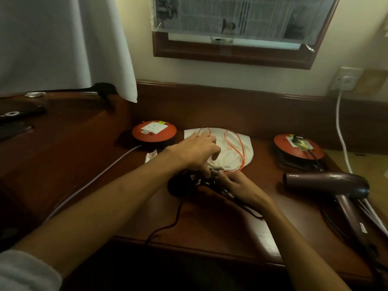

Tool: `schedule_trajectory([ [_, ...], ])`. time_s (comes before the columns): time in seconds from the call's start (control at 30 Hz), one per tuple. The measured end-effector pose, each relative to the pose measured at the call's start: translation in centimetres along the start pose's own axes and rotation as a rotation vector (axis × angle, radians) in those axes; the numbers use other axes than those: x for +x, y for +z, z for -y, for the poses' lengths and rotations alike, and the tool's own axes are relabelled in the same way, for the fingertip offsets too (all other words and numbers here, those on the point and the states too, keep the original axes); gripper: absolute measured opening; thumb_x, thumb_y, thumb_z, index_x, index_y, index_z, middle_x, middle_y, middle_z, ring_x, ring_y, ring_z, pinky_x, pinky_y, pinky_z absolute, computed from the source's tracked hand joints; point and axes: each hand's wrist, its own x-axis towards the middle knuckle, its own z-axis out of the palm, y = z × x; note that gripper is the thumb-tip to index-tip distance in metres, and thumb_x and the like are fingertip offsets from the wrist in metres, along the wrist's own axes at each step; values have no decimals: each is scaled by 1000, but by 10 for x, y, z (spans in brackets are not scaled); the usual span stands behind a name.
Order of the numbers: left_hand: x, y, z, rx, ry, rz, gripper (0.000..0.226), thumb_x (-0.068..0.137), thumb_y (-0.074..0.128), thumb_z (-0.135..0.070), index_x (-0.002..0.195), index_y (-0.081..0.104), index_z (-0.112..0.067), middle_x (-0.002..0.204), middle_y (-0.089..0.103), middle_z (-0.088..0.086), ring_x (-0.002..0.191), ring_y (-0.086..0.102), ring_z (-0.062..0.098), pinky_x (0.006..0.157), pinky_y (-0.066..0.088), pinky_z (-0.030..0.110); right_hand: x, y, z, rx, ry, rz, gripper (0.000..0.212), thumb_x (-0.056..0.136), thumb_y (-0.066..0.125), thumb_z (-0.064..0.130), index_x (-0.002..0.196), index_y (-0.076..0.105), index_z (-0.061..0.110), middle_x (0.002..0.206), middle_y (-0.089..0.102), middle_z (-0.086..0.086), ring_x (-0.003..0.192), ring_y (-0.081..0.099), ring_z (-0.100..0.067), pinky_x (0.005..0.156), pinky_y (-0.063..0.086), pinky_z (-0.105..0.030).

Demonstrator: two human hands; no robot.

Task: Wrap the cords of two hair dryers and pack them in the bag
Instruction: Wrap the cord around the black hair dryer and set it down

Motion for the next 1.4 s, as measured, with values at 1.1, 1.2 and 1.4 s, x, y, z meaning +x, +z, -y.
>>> schedule_trajectory([
  [1.1,-20,8,-7,-616,-13,622,47,89,69,-55,119,67,-19,102,68,-12,91,65,5,83,48,24,-21,-54,28,14,93,319,25,83,83,30,101,76,15,83,76,-8,63,61,-23,50,44,-26],
  [1.2,-22,14,-8,-662,-21,622,48,90,70,-52,125,63,-21,106,67,-12,92,65,6,88,51,26,-24,-58,28,47,99,337,26,83,84,29,103,76,15,85,77,-10,63,60,-27,49,42,-27],
  [1.4,-27,23,-5,-709,30,505,44,89,73,-51,118,70,-18,104,74,-7,93,71,9,89,56,29,-28,-62,32,15,124,300,25,83,82,33,101,77,16,82,76,-3,62,63,-16,51,44,-27],
])
